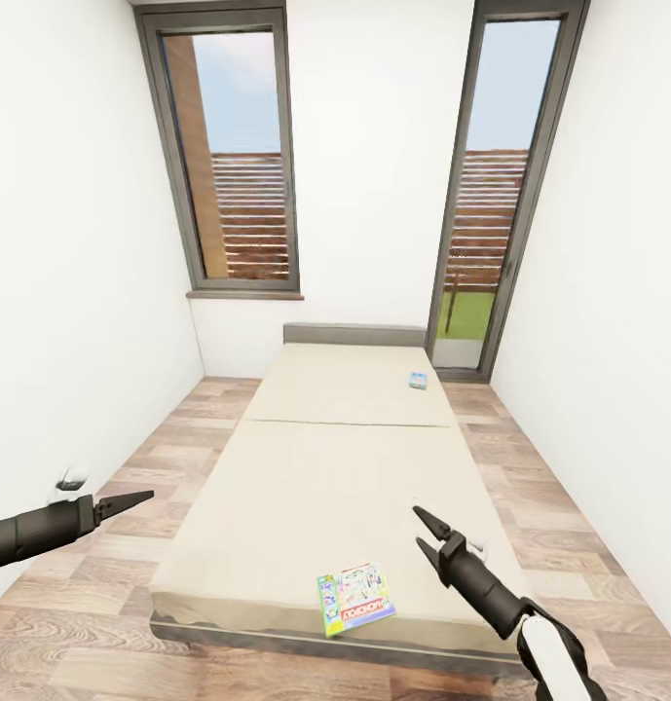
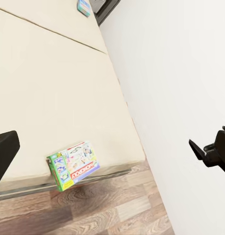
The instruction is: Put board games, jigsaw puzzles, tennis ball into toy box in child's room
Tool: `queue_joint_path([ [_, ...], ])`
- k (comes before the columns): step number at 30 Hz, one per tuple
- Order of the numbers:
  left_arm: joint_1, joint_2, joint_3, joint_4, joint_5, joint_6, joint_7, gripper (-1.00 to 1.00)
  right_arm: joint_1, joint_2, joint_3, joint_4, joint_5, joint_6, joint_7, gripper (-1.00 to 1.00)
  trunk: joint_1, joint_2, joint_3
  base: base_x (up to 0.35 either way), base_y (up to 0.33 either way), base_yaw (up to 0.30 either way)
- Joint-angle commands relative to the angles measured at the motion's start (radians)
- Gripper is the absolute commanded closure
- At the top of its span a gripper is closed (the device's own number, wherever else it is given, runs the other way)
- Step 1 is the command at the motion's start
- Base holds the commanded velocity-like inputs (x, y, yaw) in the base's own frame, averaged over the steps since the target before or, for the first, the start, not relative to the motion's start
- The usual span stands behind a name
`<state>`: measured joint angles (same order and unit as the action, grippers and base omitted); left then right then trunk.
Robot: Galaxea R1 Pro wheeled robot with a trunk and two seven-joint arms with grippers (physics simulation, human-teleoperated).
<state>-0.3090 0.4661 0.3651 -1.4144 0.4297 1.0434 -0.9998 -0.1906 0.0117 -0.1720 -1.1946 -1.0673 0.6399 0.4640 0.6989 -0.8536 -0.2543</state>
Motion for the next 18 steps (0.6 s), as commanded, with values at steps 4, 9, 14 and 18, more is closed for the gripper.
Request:
queue_joint_path([
  [4,-0.001,0.000,0.001,0.000,-0.003,0.004,-0.005,-1.00,-0.002,0.000,-0.017,0.051,-0.040,0.007,-0.069,-1.00,0.016,-0.029,-0.014,-0.053,0.000,0.000],
  [9,-0.001,0.000,0.001,0.000,-0.003,0.004,-0.005,-1.00,-0.003,0.002,-0.037,0.068,-0.055,0.006,-0.108,-1.00,0.035,-0.064,-0.030,-0.202,0.000,0.000],
  [14,-0.001,-0.001,0.001,0.000,-0.003,0.004,-0.005,-1.00,-0.003,0.000,-0.051,0.079,-0.060,0.005,-0.123,-1.00,0.054,-0.099,-0.045,-0.065,0.000,0.000],
  [18,-0.001,-0.001,0.002,0.000,-0.001,0.004,-0.005,-1.00,-0.014,-0.001,-0.083,0.117,-0.108,0.004,-0.126,-1.00,0.069,-0.127,-0.058,-0.010,0.000,0.000],
])
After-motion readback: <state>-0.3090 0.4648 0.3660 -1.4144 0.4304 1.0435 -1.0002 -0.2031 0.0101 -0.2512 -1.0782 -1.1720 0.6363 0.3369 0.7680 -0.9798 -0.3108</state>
